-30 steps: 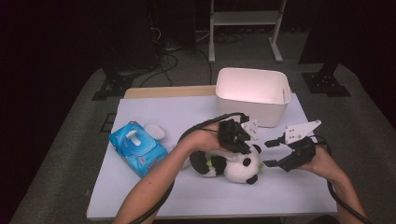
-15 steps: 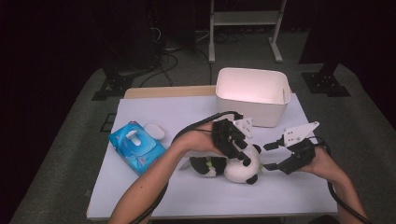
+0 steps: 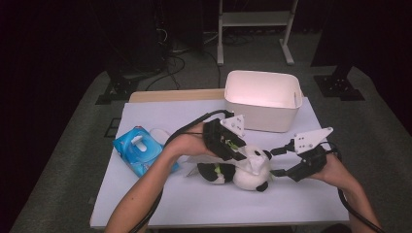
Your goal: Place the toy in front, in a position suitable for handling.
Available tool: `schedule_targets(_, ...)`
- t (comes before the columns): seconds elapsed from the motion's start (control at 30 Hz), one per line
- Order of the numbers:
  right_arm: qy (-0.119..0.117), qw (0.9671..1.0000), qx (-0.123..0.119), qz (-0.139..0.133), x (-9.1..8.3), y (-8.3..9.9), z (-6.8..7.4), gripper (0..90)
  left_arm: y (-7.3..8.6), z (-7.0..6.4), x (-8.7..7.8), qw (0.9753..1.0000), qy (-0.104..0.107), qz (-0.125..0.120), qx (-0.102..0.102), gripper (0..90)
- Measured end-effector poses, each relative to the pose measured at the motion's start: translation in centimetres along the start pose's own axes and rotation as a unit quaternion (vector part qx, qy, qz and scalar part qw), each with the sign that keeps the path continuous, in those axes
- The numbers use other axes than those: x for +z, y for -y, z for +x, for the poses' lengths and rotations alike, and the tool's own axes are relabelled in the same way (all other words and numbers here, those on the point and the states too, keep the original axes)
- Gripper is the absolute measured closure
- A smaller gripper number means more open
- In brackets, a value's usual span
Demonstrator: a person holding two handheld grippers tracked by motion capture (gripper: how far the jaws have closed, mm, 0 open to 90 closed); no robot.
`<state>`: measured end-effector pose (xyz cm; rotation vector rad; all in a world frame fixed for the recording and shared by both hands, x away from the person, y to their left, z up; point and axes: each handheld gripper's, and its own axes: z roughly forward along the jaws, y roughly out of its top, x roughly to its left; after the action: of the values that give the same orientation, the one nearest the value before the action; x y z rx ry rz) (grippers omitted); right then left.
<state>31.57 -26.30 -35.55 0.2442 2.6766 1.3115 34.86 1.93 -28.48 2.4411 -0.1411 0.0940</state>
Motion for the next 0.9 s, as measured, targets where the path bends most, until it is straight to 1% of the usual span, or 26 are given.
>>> schedule_targets(0.07, 0.005, 0.9998, -0.014, -0.013, 0.0, -0.8, 0.3, 36.8, 0.6, 0.0, -0.5, 1.0, -0.008, 0.004, -0.004, 54.8)
schedule_targets(0.13, 0.006, 0.9993, -0.028, -0.022, 0.2, -1.8, 0.7, 38.9, 1.3, 0.0, -1.0, 0.9999, -0.012, 0.004, -0.011, 54.8)
schedule_targets(0.2, 0.005, 0.9985, -0.046, -0.028, 0.6, -2.9, 1.0, 42.0, 1.9, -0.1, -1.4, 0.9996, -0.02, 0.01, -0.015, 54.8)
schedule_targets(0.27, 0.003, 0.9973, -0.063, -0.038, 1.4, -4.1, 1.3, 45.5, 2.5, -0.1, -1.9, 0.9994, -0.025, 0.01, -0.022, 54.8)
schedule_targets(0.3, -0.002, 0.9971, -0.068, -0.035, 1.9, -4.7, 1.4, 46.5, 2.8, -0.1, -2.1, 0.9993, -0.028, 0.012, -0.023, 54.8)
schedule_targets(0.37, -0.002, 0.9962, -0.085, -0.016, 3.2, -5.9, 1.4, 48.9, 3.3, -0.2, -2.5, 0.999, -0.034, 0.01, -0.028, 54.8)
schedule_targets(0.47, -0.01, 0.9951, -0.098, 0.008, 5.0, -7.3, 1.2, 53.6, 4.1, -0.3, -3.1, 0.9985, -0.042, 0.012, -0.034, 54.8)
schedule_targets(0.57, -0.007, 0.9946, -0.1, 0.025, 6.7, -8.3, 0.7, 58.9, 4.9, -0.4, -3.4, 0.9981, -0.046, 0.01, -0.04, 54.5)
schedule_targets(0.63, -0.014, 0.9948, -0.095, 0.035, 7.8, -8.6, 0.4, 61.0, 5.3, -0.4, -3.6, 0.9979, -0.048, 0.008, -0.043, 54.2)
schedule_targets(0.67, -0.015, 0.9946, -0.094, 0.042, 8.3, -8.7, 0.3, 64.8, 5.5, -0.5, -3.7, 0.9977, -0.049, 0.006, -0.045, 53.9)
schedule_targets(0.7, -0.017, 0.9939, -0.099, 0.046, 8.8, -8.7, 0.2, 69.7, 5.8, -0.5, -3.8, 0.9976, -0.049, 0.003, -0.049, 53.9)
schedule_targets(0.73, -0.021, 0.9938, -0.096, 0.052, 9.3, -8.6, 0.3, 74.4, 6.0, -0.6, -3.8, 0.9974, -0.05, 0.003, -0.051, 53.9)
schedule_targets(0.77, -0.022, 0.9929, -0.1, 0.059, 9.7, -8.5, 0.4, 79.4, 6.3, -0.6, -3.9, 0.9973, -0.052, 0.004, -0.052, 53.8)
schedule_targets(0.8, -0.024, 0.9922, -0.106, 0.062, 9.9, -8.3, 0.5, 83.7, 6.5, -0.6, -4.0, 0.9973, -0.05, 0.006, -0.054, 53.4)
schedule_targets(0.87, -0.036, 0.9922, -0.101, 0.063, 9.8, -8.1, 0.5, 86.1, 7.0, -0.7, -4.2, 0.997, -0.052, 0.003, -0.058, 53.4)
schedule_targets(0.9, -0.034, 0.9919, -0.103, 0.065, 9.7, -8.0, 0.4, 86.4, 7.2, -0.7, -4.2, 0.9969, -0.053, 0.003, -0.059, 53.4)
